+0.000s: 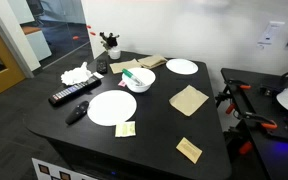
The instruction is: Take the pen out of the bowl and put it on the table
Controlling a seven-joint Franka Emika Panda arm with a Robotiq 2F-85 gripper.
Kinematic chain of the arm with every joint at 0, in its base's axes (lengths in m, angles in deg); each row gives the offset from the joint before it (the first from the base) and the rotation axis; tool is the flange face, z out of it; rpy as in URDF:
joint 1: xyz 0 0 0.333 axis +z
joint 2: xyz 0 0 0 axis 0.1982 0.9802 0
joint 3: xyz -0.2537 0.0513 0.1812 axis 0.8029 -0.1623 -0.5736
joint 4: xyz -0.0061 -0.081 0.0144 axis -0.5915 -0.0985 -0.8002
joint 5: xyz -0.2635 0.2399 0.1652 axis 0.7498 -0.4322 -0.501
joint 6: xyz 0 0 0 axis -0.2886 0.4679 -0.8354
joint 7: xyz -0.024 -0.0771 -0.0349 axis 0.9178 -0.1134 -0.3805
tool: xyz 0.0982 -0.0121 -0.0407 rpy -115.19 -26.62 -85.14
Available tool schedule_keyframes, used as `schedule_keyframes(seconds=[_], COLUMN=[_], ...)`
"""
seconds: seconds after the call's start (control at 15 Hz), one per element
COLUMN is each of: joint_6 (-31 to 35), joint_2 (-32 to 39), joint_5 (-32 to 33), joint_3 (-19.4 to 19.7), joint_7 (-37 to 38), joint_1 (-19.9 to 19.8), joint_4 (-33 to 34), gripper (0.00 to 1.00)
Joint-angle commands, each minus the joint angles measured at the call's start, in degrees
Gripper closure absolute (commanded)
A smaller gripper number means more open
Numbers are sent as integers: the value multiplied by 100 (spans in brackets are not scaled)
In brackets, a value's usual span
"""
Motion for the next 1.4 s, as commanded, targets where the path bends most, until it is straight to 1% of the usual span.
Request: schedule_keyframes(seconds=[0.0,0.27,0.53,0.8,0.93,1.33], joint_6=[-20,-20,241,767,1136,1989], joint_2=[28,28,125,354,530,1267], joint_5=[-65,-65,-15,24,79,230], joint_3=[-185,-185,-456,-786,-955,-1341], joint_7=[-54,-54,269,818,1084,1723], joint_1=[-209,-209,-197,-172,-160,-117], joint_4=[15,15,65,105,84,129], gripper=[0,0,0,0,0,0])
